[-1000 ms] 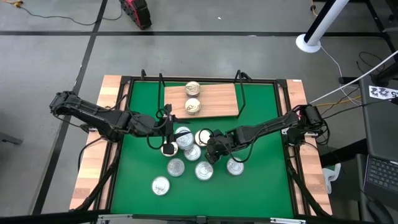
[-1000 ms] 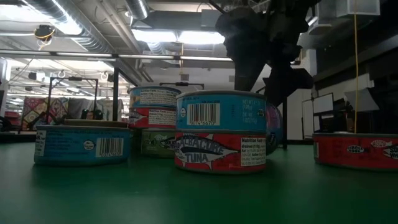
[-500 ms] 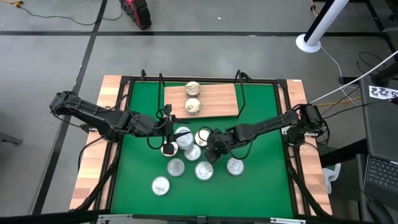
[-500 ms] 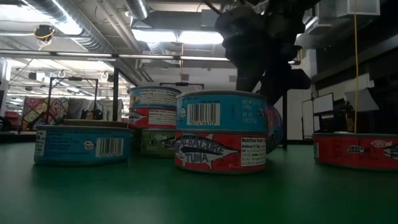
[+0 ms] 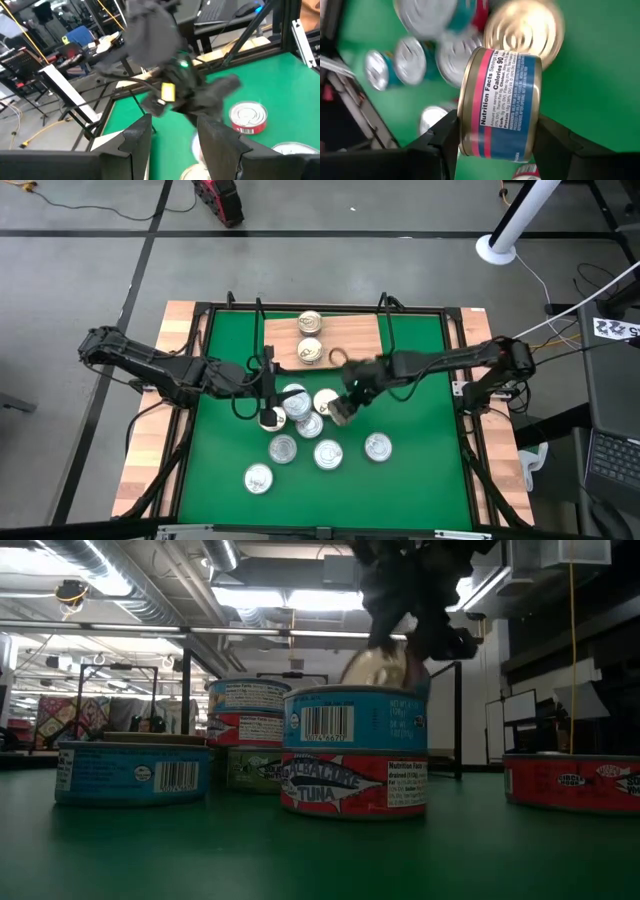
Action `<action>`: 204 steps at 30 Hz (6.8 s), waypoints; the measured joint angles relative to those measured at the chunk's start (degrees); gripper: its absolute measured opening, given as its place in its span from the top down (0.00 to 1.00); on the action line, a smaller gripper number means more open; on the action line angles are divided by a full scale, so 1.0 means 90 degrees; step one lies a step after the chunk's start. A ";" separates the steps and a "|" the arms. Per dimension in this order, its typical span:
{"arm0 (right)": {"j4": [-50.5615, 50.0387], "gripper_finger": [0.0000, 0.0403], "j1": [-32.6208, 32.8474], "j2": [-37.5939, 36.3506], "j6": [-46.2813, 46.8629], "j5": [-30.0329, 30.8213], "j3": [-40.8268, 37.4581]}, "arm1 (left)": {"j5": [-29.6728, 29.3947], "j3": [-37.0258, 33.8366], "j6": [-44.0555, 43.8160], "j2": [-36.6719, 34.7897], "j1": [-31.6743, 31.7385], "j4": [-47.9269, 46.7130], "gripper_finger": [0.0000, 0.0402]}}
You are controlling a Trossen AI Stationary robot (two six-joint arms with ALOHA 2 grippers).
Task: Stack canned seafood by type on shelf
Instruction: Stack the blue-pink tuna can on top of the blue-pink tuna can on the shelf
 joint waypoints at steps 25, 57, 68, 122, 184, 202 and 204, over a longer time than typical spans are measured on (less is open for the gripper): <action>0.4156 0.53 -0.3455 0.0258 -0.1464 -0.1060 0.0011 | -0.0054 0.0000 -0.0078 -0.0402 0.0406 -0.0003 0.61; 0.5775 0.53 -0.3779 0.1904 -0.1077 -0.1137 0.0007 | -0.0053 0.0000 -0.0193 -0.0399 0.0515 -0.0034 0.61; 0.6133 0.53 -0.3764 0.2154 -0.0954 -0.1420 0.0012 | -0.0053 0.0000 -0.0195 -0.0399 0.0515 -0.0034 0.61; 0.5821 0.37 -0.3776 0.2268 0.1090 -0.1647 0.0005 | -0.0051 0.0000 -0.0370 -0.0397 0.0515 -0.0049 0.61; 0.5343 0.37 -0.3767 0.2254 0.3224 -0.1027 0.0019 | -0.0051 0.0000 -0.0373 -0.0397 0.0512 -0.0052 0.61; 0.3834 0.37 -0.3763 0.2256 0.2460 -0.0596 0.0825 | -0.0049 0.0000 -0.0368 -0.0397 0.0510 -0.0054 0.61; 0.3536 0.37 -0.3767 0.2256 0.2246 -0.0497 0.0990 | -0.0050 0.0000 -0.0369 -0.0397 0.0510 -0.0054 0.61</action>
